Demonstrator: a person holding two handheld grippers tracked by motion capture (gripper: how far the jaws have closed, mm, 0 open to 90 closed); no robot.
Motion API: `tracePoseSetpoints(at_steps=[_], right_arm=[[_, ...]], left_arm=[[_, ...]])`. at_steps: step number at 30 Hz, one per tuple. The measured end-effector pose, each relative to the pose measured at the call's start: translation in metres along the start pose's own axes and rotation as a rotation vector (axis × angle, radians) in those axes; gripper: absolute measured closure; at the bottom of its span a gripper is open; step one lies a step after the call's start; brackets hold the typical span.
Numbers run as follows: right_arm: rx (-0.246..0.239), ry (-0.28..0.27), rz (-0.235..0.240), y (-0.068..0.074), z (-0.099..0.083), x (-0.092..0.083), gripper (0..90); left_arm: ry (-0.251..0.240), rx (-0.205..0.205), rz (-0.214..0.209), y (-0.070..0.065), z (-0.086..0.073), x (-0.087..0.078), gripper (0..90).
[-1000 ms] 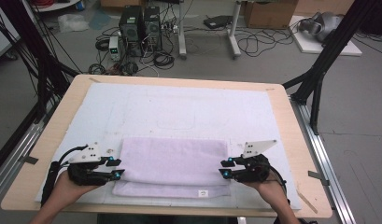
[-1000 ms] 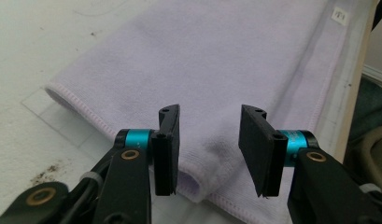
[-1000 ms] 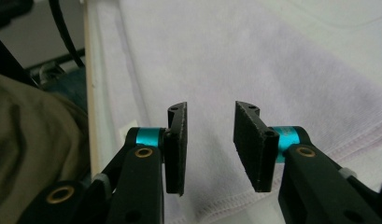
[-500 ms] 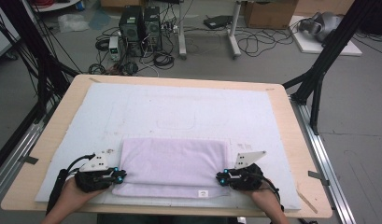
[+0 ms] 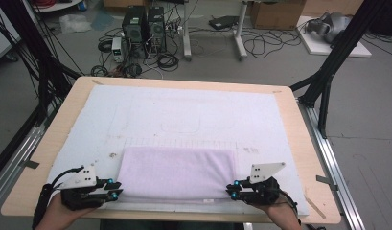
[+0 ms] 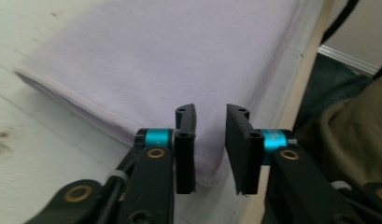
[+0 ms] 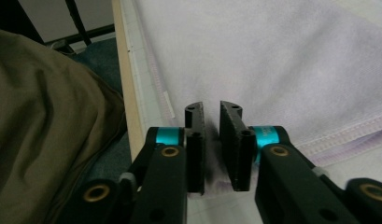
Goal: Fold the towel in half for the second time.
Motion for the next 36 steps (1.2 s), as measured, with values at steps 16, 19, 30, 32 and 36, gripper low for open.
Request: tracePoseSetpoints(at_steps=[16, 19, 30, 32, 36], right_arm=[[0.103, -0.083, -0.128, -0.079, 0.046, 0.009, 48.7], [0.118, -0.120, -0.143, -0.092, 0.052, 0.014, 45.1], [0.148, 0.010, -0.196, -0.107, 0.037, 0.038, 42.0], [0.144, 0.028, -0.208, -0.106, 0.036, 0.040, 42.0], [0.132, 0.064, -0.236, -0.104, 0.035, 0.045, 41.8]], left_arm=[[-0.048, -0.059, 0.202, 0.066, 0.028, 0.031, 48.4], [-0.040, -0.091, 0.225, 0.082, 0.030, 0.041, 45.7], [0.086, -0.123, 0.266, 0.101, 0.023, 0.070, 45.0], [0.098, -0.124, 0.277, 0.100, 0.022, 0.072, 43.6], [0.076, -0.144, 0.279, 0.100, 0.018, 0.072, 44.7]])
Point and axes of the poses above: each handheld gripper's, and its own axes: x roughly forward along the jaws, z roughly out of its top, y roughly to its left, the point moved 2 cm from there along x, roughly forward along the jaws, and after that the axes turned 6 degrees about x, right-handed, at the moved point
